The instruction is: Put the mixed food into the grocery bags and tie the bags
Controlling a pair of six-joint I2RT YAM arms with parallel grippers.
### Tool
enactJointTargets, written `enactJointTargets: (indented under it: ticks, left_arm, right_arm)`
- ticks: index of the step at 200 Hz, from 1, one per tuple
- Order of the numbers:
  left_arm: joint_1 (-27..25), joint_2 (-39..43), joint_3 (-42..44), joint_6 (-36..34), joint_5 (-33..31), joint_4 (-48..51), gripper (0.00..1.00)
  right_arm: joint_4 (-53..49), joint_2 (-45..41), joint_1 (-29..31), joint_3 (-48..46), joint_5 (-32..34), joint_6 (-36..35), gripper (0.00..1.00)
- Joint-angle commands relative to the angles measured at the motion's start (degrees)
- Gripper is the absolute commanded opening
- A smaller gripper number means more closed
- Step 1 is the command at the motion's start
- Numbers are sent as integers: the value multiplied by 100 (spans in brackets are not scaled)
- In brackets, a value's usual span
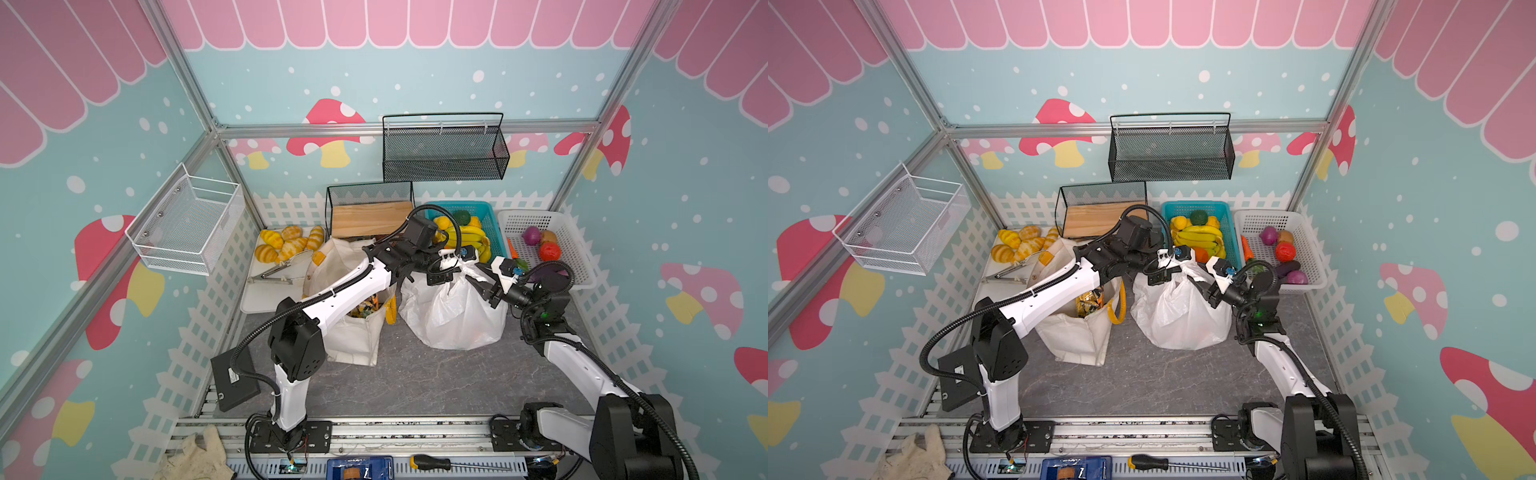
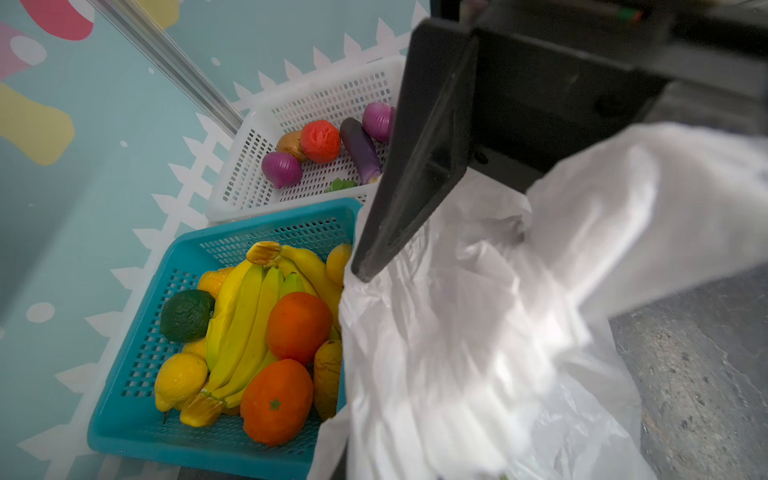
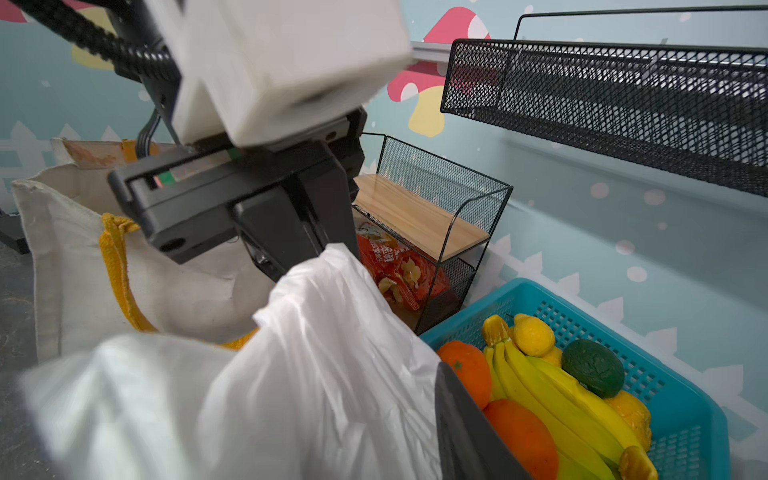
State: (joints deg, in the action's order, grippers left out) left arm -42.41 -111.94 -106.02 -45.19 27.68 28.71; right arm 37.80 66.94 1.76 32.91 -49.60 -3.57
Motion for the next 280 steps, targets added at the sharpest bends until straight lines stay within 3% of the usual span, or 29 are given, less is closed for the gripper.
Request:
enactJointTargets:
  ticks: [1, 28, 62, 117, 136, 169, 196, 241, 280]
  left_arm:
    - [-21, 208, 21, -203, 141, 82, 0]
    - [-30, 181, -15, -201, 137, 120, 0]
    - [-29, 188, -19, -183, 0, 150, 3]
    - [-6, 169, -261, -252, -879, 983, 25]
    - [31, 40, -491, -249, -965, 1388, 28]
    - [40, -100, -827, 71, -1050, 1627, 21]
    - [49, 102, -824, 660, -854, 1618, 10]
    - [5, 389, -613, 1701, -470, 1455, 1]
    - [-60, 687, -184, 3199, -480, 920, 0]
  right_arm:
    - [-80, 151, 88, 208, 38, -246, 43]
    - [-80, 248, 174, 269, 42, -261, 31]
    - [-121, 248, 217, 239, 179, -267, 0]
    - [-124, -48, 235, 117, 519, -281, 0]
    - [-40, -131, 281, 73, 589, -242, 0]
    - [-24, -197, 513, 24, 1132, -293, 0]
    - [-62, -293, 743, -101, 1714, -448, 0]
    - [116, -335, 1071, -266, 2315, -444, 0]
    - [342, -375, 1227, -454, 2433, -263, 0]
